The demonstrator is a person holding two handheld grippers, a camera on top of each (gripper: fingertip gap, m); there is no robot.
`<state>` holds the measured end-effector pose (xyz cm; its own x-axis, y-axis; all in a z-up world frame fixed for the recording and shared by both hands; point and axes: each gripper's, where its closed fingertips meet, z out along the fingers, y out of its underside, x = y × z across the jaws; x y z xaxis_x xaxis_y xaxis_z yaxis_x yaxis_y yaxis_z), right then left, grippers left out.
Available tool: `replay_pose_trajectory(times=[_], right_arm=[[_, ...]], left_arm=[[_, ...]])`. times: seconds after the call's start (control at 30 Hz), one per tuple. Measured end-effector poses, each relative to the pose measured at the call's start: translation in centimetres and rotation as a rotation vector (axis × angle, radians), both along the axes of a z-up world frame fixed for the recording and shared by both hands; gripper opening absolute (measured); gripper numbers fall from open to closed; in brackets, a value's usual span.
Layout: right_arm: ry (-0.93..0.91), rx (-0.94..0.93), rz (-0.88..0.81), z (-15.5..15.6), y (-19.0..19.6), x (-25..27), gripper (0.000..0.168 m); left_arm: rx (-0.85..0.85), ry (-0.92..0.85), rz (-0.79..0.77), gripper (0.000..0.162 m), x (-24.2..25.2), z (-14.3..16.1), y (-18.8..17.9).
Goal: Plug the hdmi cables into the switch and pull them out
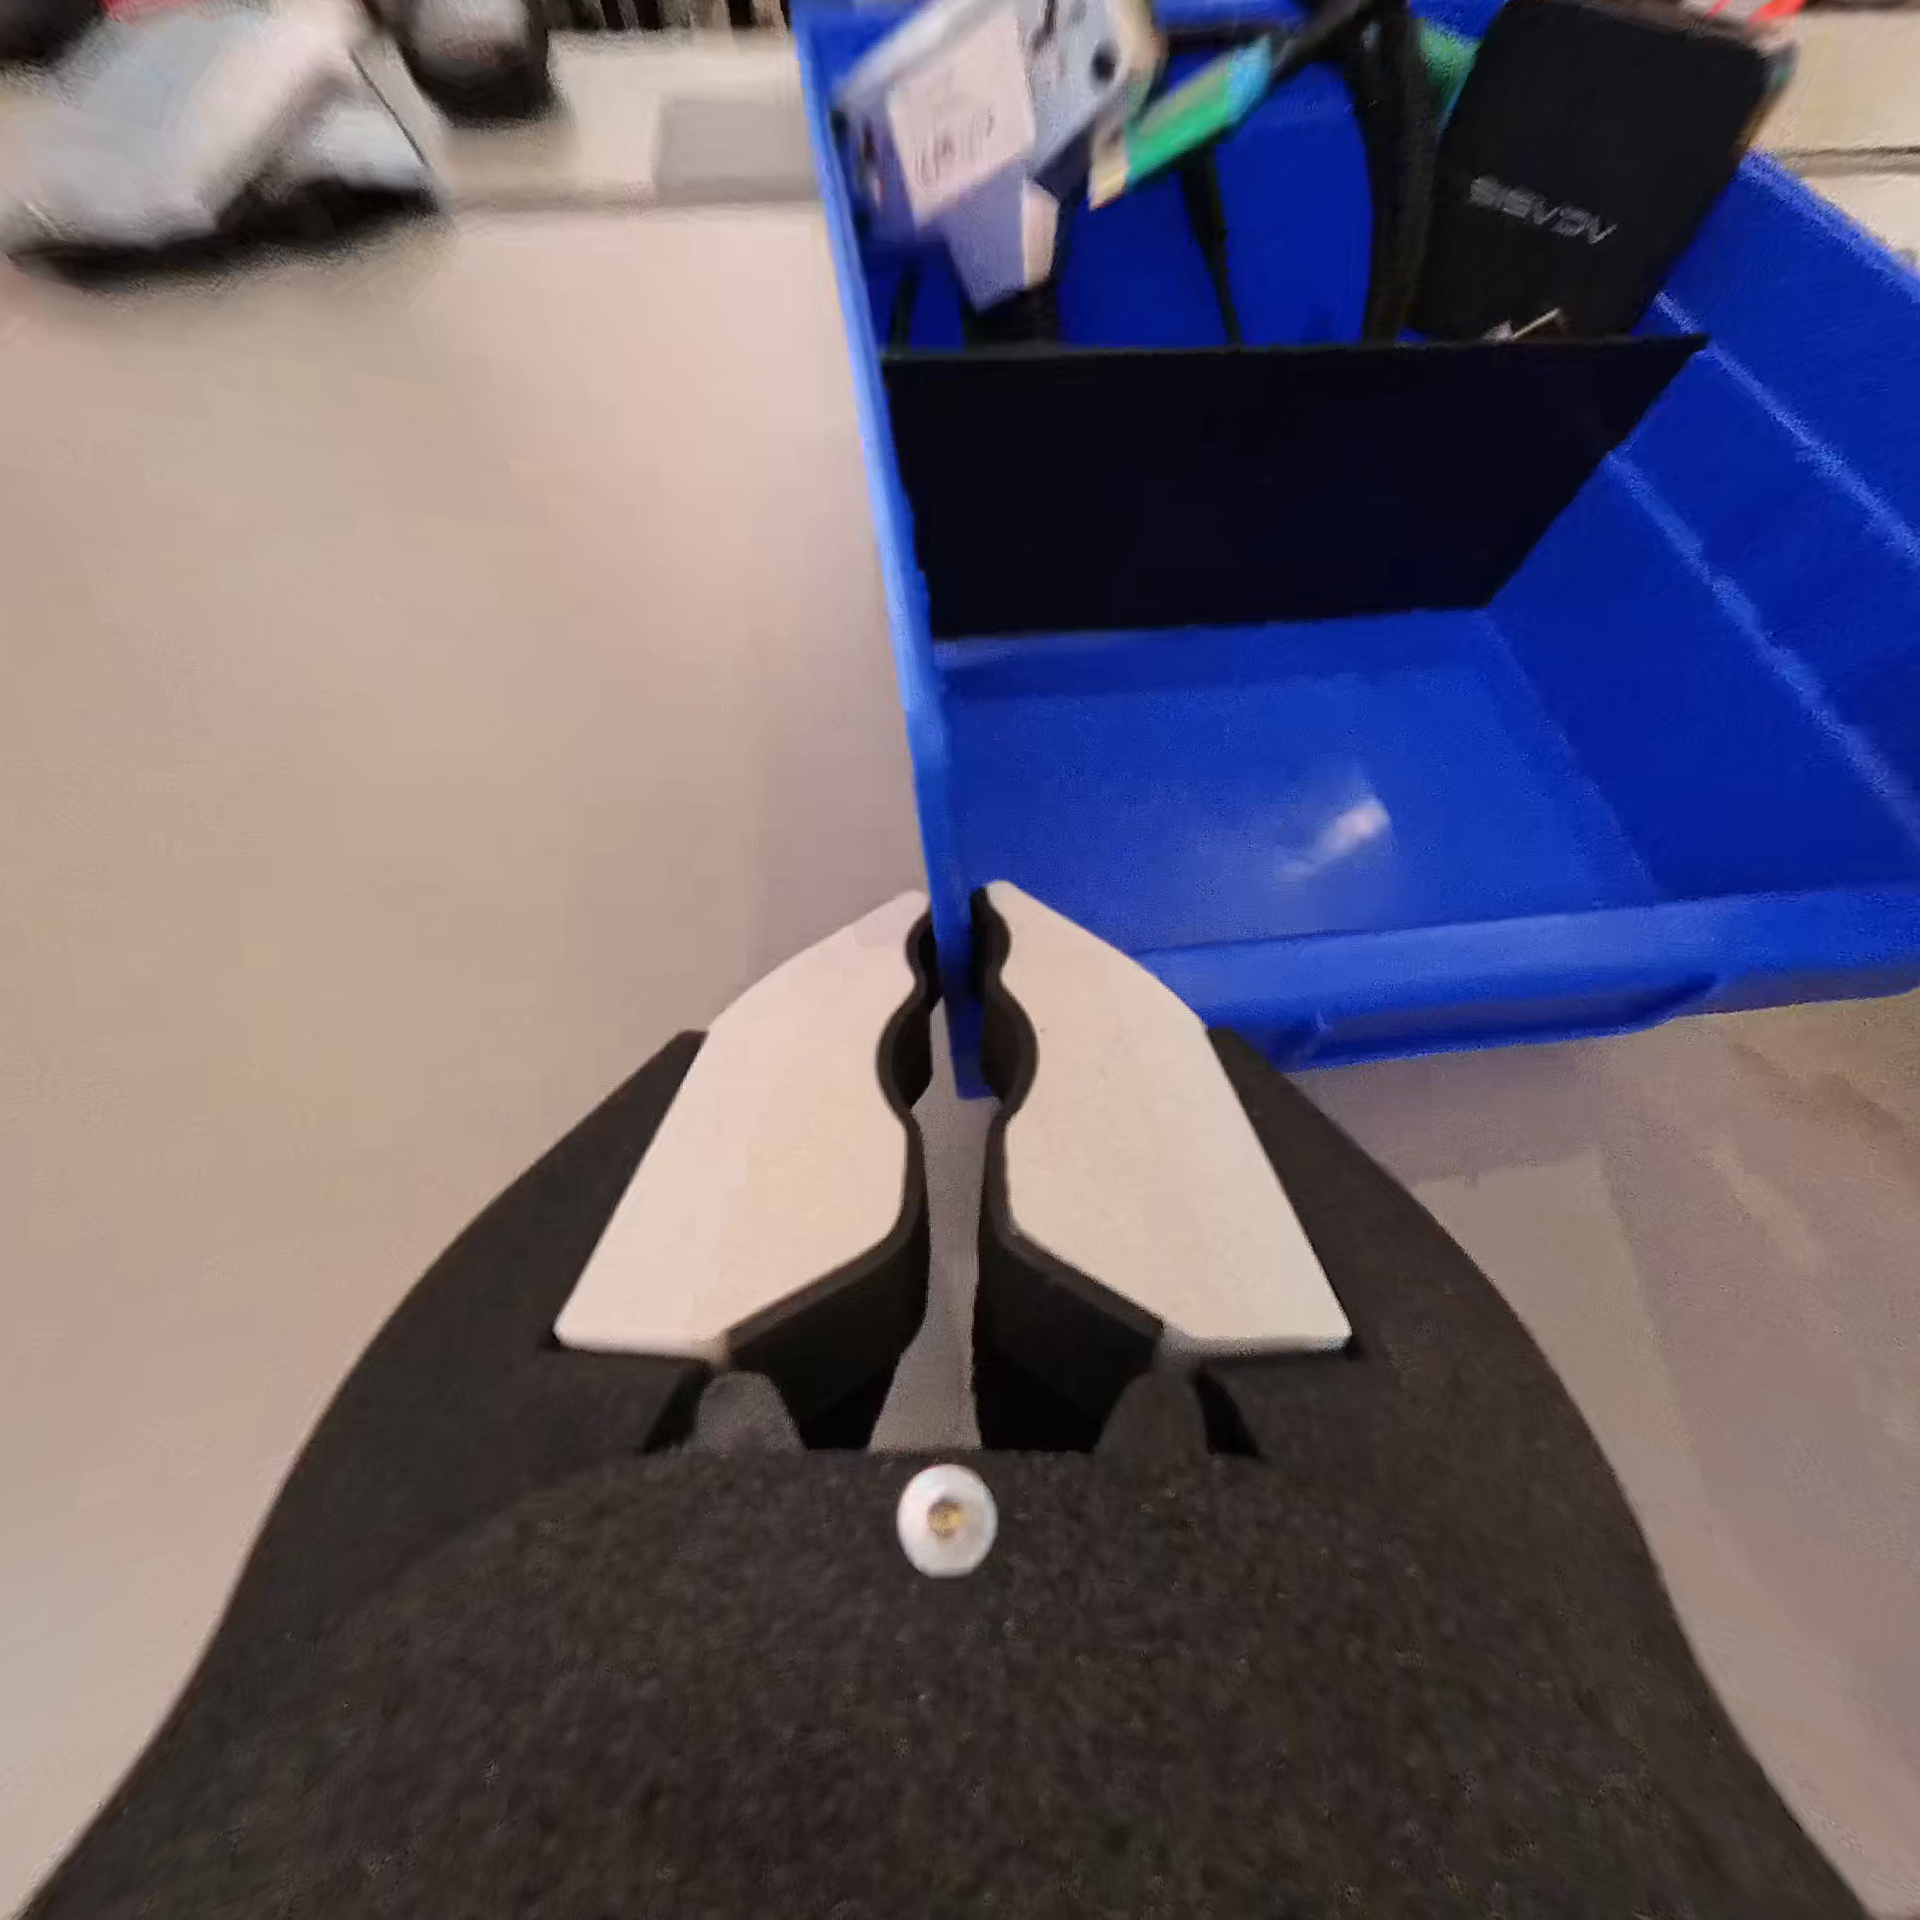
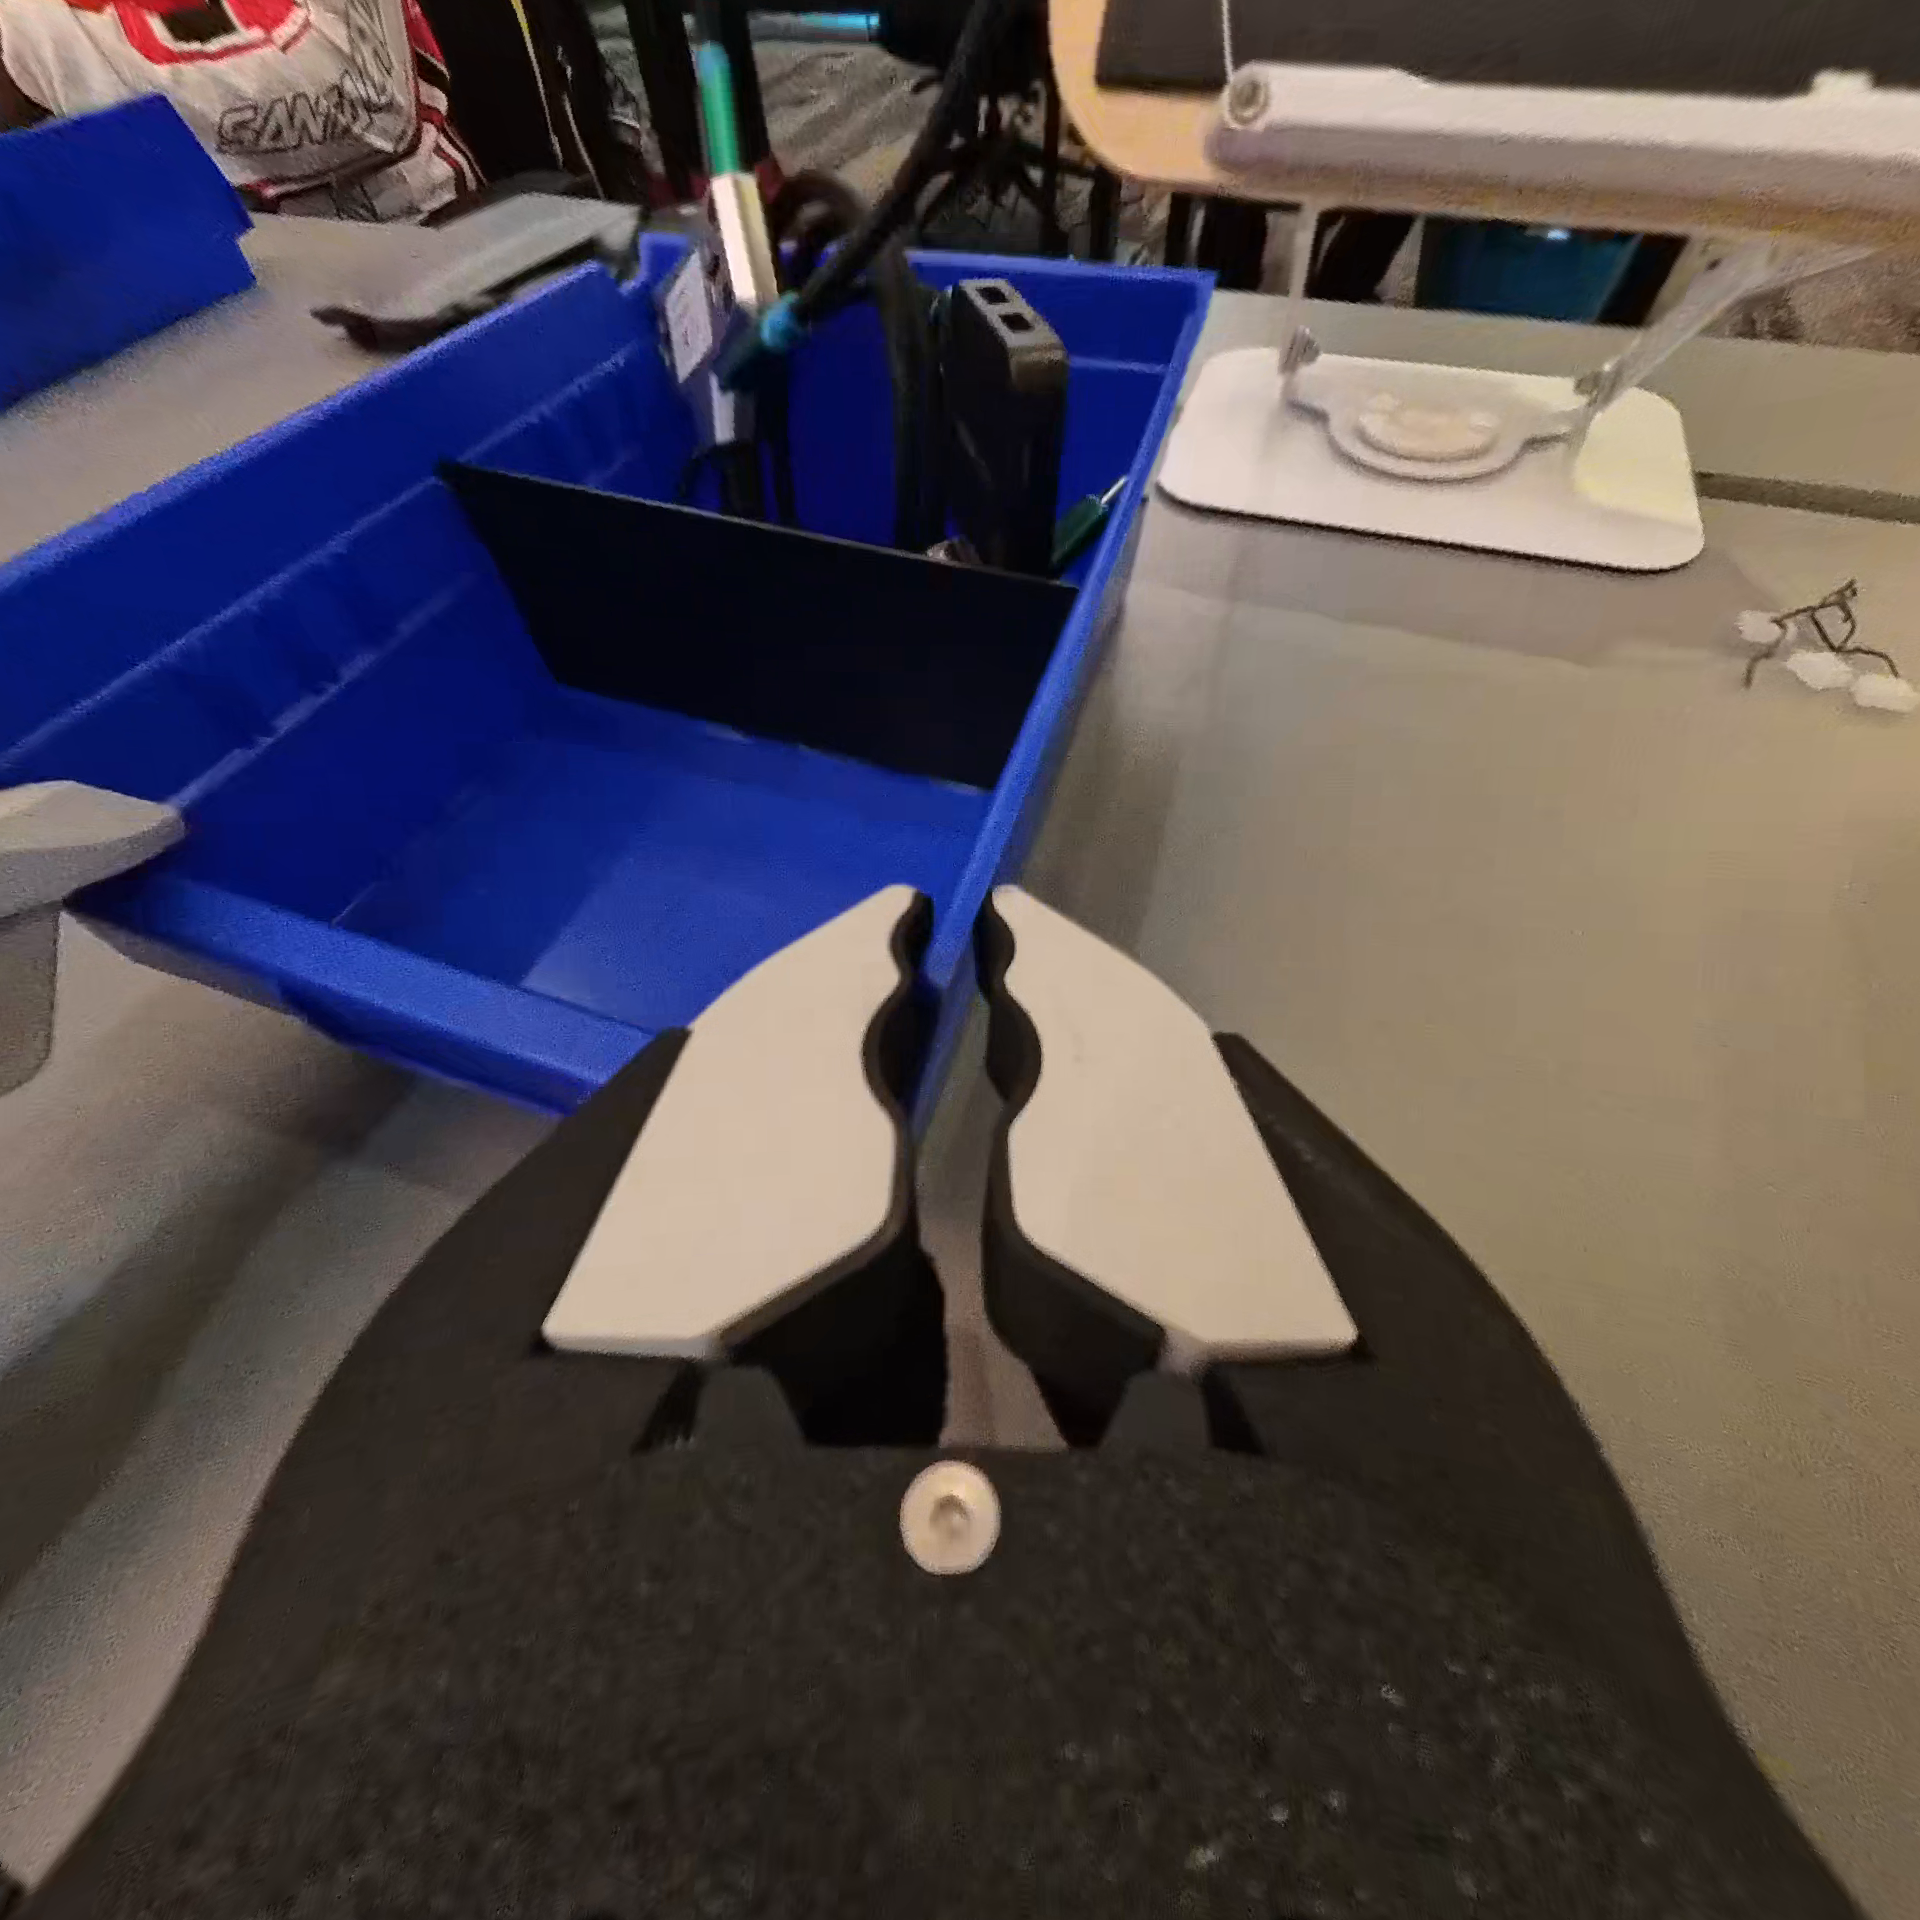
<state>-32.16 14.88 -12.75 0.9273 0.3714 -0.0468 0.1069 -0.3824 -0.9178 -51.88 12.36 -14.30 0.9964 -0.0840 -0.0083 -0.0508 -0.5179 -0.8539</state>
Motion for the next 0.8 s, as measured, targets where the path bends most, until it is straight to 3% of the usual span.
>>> replay_pose_trajectory(times=[0.07, 0.13, 0.33, 0.43, 0.53, 0.67, 0.73, 0.8], right_arm=[[0.012, 0.063, -0.009, 2.3, 0.3, -2.0, 0.007], [-0.014, 0.087, -0.025, 3.5, 0.6, -4.0, 0.007], [-0.063, 0.023, 0.092, -0.3, 0.7, -10.9, 0.008], [-0.112, 0.076, 0.134, -0.4, 0.5, -12.4, 0.010], [-0.063, 0.023, 0.300, -0.3, -0.8, -13.5, 0.018], [-0.033, 0.035, 0.437, 1.4, -2.9, -9.4, 0.031], [-0.076, 0.065, 0.403, 2.0, -2.7, -4.1, 0.033], [-0.074, 0.092, 0.328, 2.9, -2.2, 2.6, 0.033]], left_arm=[[0.082, 0.047, -0.003, 0.005, -1.8, 1.7, 0.2], [0.092, -0.024, 0.038, 0.005, -3.9, 2.0, 0.2], [-0.042, -0.049, 0.168, 0.004, -10.4, -1.7, -0.8], [-0.001, -0.133, 0.175, 0.004, -11.6, -1.8, -0.2], [0.013, -0.106, 0.197, 0.006, -12.6, -1.8, 0.2], [0.018, -0.089, 0.247, 0.013, -12.6, -1.2, -1.1], [0.107, -0.035, 0.270, 0.035, -12.6, 1.2, -2.6], [0.204, -0.011, 0.286, 0.034, -12.2, 4.1, -4.5]])
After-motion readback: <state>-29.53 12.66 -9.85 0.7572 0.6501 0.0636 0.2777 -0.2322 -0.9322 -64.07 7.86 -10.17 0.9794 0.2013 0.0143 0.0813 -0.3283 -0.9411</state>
